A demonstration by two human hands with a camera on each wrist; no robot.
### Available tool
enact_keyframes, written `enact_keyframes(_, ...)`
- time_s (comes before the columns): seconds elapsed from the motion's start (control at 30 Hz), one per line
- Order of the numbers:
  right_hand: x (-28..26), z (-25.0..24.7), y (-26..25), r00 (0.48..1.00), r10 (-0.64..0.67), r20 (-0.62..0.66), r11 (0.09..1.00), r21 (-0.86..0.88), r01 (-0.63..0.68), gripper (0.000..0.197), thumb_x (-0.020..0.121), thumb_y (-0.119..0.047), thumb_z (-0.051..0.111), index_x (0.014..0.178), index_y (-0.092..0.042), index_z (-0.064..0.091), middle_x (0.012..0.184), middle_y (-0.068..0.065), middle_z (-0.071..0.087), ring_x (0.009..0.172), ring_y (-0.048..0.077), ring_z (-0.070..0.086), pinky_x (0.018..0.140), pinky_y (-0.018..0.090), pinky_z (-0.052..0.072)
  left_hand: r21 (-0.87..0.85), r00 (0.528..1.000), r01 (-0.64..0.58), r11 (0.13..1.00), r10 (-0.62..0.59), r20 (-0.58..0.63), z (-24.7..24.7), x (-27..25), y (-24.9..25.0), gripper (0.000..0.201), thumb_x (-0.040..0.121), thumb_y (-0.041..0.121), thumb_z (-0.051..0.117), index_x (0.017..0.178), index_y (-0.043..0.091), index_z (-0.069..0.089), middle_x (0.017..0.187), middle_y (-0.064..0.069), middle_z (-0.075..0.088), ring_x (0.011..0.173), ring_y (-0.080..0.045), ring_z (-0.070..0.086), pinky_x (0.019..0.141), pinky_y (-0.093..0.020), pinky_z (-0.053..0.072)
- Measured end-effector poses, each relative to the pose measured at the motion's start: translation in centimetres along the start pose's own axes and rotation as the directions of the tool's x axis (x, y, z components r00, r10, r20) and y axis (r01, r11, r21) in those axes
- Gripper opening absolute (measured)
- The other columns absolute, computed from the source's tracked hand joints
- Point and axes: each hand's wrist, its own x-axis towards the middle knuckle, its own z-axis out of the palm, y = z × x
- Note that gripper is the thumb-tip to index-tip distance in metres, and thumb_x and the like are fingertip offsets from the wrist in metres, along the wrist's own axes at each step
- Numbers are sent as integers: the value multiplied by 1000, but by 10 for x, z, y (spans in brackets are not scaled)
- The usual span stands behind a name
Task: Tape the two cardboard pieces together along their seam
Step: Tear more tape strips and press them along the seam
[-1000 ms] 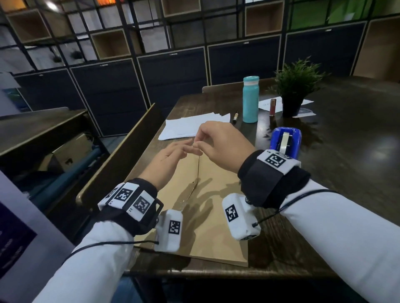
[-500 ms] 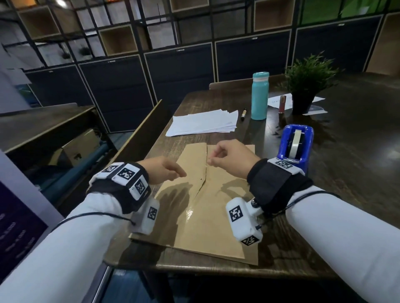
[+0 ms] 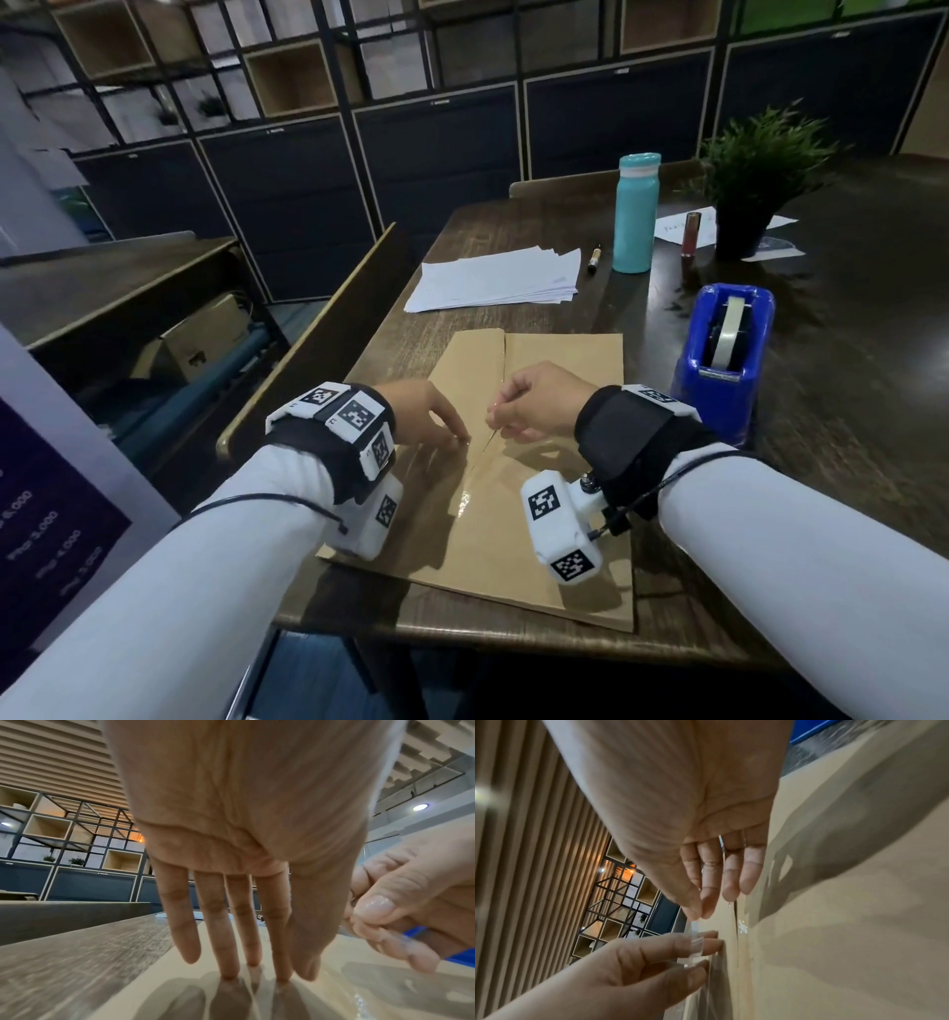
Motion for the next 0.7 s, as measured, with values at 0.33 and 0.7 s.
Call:
enact_keyframes(0.33, 3, 10, 5, 986, 146, 84, 976, 149, -157, 9, 89, 7, 55, 86, -1, 58, 66, 11, 57, 28, 7, 34, 45, 23, 29, 13, 998, -64, 998, 64, 19, 5, -3, -10, 36, 86, 17, 64, 117, 36, 68, 133, 18, 57, 107, -7, 62, 98, -33, 49)
enact_keyframes(0.7, 13, 11, 8, 983, 170, 73, 984, 47, -174, 10, 88, 2, 59, 79, -2, 61, 64, 13, 61, 32, 6, 43, 35, 17, 33, -22, 998, -57, 998, 57, 2, 7, -2, -10, 30, 86, 24, 67, 113, 37, 69, 131, 19, 59, 106, -8, 62, 97, -35, 50)
